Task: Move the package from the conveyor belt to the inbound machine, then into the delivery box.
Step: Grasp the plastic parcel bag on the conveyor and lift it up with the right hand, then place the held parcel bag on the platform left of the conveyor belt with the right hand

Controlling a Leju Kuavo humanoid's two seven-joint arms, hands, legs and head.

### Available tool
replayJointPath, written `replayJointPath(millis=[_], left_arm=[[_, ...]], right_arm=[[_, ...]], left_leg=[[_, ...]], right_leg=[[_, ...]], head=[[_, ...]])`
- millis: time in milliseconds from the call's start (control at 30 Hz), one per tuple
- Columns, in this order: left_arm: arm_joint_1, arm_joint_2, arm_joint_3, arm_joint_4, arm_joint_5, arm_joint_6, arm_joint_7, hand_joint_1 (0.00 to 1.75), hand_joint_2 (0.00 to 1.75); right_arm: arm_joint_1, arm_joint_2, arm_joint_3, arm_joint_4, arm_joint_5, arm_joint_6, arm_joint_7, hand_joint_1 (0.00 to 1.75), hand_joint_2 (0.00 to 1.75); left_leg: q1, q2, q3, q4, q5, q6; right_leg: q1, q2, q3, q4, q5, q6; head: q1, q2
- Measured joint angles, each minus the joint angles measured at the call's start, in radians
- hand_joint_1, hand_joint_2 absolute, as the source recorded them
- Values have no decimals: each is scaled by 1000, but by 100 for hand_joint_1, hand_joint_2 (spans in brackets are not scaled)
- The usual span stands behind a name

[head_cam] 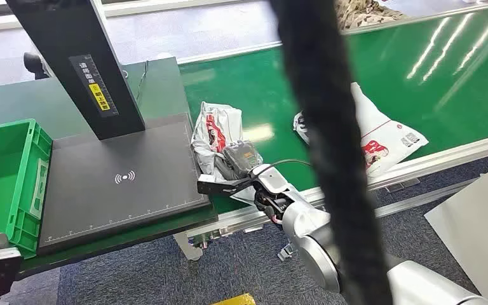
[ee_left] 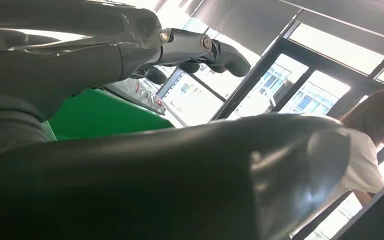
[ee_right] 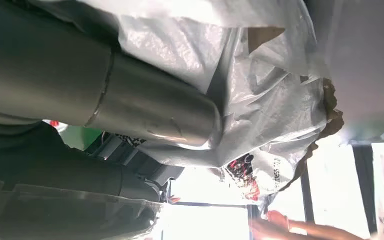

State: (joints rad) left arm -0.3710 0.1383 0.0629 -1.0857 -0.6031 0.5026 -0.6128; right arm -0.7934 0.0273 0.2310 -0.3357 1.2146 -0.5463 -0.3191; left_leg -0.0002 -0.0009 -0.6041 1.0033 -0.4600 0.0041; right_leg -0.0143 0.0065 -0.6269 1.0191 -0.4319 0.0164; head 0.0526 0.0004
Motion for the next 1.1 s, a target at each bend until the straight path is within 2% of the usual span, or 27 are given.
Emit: replayJointPath(millis=[200, 400, 567, 767, 1033, 1100], left_arm=[[0, -2, 1, -4, 0, -1, 3, 0, 0], [1, -6, 2, -9, -15, -4, 12, 0, 0], [15, -13, 9, -33, -33, -17, 25, 0, 0], [27, -18, 12, -56, -48, -22, 37, 0, 0], [26, -18, 12, -55, -48, -21, 36, 0, 0], [9, -18, 7, -41, -39, -20, 28, 0, 0]], right_arm=[[-5, 8, -13, -11, -9, -13, -13, 175, 0], [-11, 28, -15, -71, -73, -79, -81, 175, 0], [9, 50, 5, -225, -144, -81, -102, 175, 0], [75, 64, 90, -485, -176, -91, -70, 175, 0], [84, 68, 123, -562, -181, -85, -61, 175, 0], [84, 82, 168, -603, -177, -37, -62, 175, 0]], left_leg=[[0, 0, 0, 0, 0, 0], [0, 0, 0, 0, 0, 0], [0, 0, 0, 0, 0, 0], [0, 1, 0, 0, 0, 0], [0, 1, 0, 0, 0, 0], [0, 1, 0, 0, 0, 0]], right_leg=[[0, 0, 0, 0, 0, 0], [0, 0, 0, 0, 0, 0], [0, 0, 0, 0, 0, 0], [0, 0, -1, 0, 0, 0], [0, 0, -1, 0, 0, 0], [0, 0, -1, 0, 0, 0]], head=[[0, 0], [0, 0], [0, 0], [0, 0], [0, 0], [0, 0]])
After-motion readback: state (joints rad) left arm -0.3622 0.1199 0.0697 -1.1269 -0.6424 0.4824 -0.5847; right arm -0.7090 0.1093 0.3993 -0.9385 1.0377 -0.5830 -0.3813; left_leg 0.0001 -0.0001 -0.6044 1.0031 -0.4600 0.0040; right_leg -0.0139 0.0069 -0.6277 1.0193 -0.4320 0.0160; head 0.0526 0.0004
